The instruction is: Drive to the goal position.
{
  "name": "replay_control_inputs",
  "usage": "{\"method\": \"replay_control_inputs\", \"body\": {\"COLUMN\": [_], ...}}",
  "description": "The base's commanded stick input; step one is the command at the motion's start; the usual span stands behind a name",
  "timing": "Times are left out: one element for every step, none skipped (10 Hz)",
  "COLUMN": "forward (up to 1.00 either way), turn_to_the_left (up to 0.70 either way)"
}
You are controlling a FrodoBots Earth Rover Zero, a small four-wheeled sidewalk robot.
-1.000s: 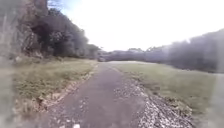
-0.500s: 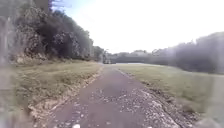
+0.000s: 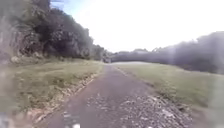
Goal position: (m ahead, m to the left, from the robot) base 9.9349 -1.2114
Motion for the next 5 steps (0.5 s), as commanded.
{"method": "replay_control_inputs", "body": {"forward": [0.70, 0.70, 0.70, 0.70, 0.70], "turn_to_the_left": [0.00, 0.00, 0.00, 0.00, 0.00]}}
